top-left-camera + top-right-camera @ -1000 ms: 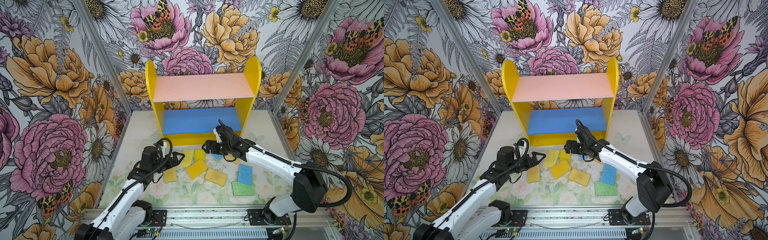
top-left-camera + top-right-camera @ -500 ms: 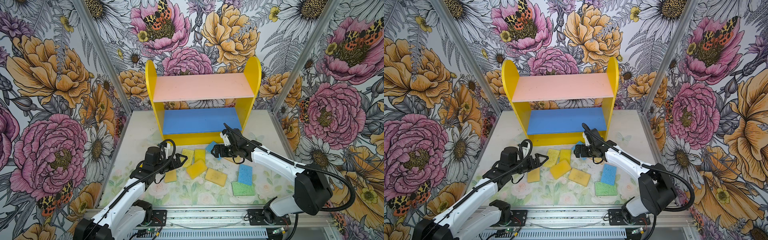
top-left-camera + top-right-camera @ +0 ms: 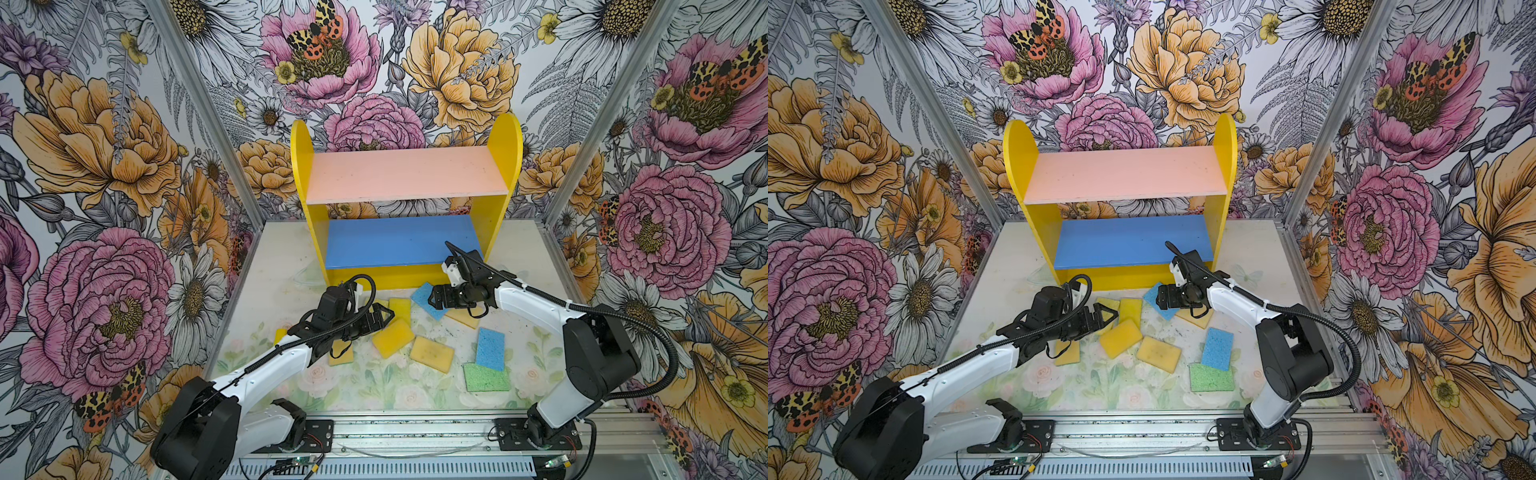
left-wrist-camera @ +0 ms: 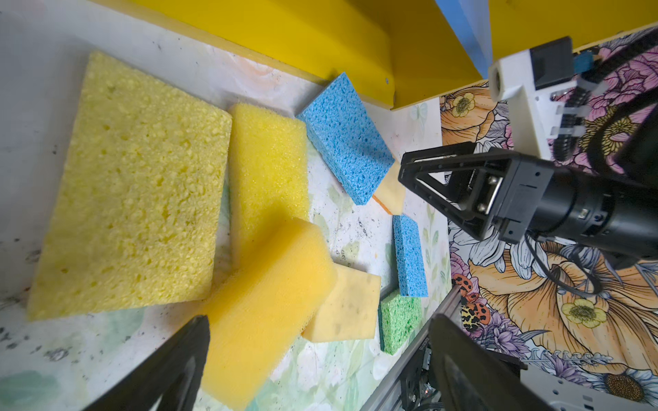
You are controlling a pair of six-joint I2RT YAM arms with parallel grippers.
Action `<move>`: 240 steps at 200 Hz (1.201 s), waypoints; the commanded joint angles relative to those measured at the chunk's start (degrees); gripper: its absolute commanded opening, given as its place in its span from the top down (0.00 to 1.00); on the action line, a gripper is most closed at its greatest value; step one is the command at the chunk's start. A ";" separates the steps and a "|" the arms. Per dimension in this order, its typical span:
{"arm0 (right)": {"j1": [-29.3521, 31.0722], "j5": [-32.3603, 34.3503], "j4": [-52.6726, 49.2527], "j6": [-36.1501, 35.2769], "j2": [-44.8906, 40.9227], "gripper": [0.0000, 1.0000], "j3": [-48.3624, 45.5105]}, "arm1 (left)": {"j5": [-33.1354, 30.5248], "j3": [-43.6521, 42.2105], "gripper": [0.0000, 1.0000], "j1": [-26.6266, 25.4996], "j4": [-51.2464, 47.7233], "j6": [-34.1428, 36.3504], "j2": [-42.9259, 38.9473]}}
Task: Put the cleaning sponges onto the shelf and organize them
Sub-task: 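Lower the right gripper and grasp the blue sponge by its edge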
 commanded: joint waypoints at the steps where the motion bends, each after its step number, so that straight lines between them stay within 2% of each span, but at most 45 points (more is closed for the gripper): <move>1: -0.79 4.65 -0.17 -2.03 0.38 0.13 1.27 | -0.95 1.26 0.03 -0.17 2.74 0.30 0.49; 59: -2.21 0.63 -0.16 -5.56 7.47 0.21 4.96 | 2.40 0.76 0.03 2.71 2.74 0.29 -0.41; 121: -2.56 -1.45 -0.01 -7.14 10.43 0.32 5.99 | 3.07 -1.62 0.04 4.89 2.33 -0.79 -3.70; 163: -2.56 -1.10 0.17 -6.53 10.64 0.53 5.63 | 2.22 -2.32 0.04 5.40 0.95 -0.77 -5.77; 197: -2.47 0.54 0.93 -4.59 7.21 0.89 3.88 | 2.04 -3.20 0.04 5.48 0.94 -1.46 -6.95; 240: -2.47 -1.22 1.73 0.83 -2.18 0.95 -0.15 | 1.78 -3.65 0.04 5.41 0.87 -2.84 -9.66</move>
